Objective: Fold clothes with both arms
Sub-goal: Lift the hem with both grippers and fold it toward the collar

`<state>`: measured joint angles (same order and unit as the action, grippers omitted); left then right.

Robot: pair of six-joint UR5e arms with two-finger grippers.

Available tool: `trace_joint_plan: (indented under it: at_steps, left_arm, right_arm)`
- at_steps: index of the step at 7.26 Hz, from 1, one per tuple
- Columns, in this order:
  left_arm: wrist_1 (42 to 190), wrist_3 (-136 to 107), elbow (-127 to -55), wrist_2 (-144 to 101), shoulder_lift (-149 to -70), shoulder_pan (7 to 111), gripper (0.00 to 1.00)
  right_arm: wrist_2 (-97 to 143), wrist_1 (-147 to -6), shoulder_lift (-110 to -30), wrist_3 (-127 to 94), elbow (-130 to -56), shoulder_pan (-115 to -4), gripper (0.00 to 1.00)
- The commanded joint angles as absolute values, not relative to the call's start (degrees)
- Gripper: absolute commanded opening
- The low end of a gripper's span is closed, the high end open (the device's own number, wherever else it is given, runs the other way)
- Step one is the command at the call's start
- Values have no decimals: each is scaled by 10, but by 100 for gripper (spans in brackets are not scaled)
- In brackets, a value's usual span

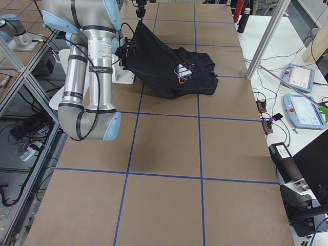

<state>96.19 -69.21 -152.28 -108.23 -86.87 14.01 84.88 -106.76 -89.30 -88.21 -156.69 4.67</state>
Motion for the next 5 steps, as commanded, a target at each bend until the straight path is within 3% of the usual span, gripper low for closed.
trace_joint_plan:
  at_steps: [1, 3, 5]
  left_arm:
    - [938, -690, -1522, -1085, -876, 140, 0]
    - [938, -612, -1422, -1072, -945, 238, 0]
    - [939, -529, -1300, -1071, -1029, 359, 0]
  right_arm:
    - [852, -1076, -889, -882, -1569, 0, 0]
    - [856, -1077, -826, -880, -1526, -88, 0]
    - [859, -1077, -701, -873, -1400, -175, 0]
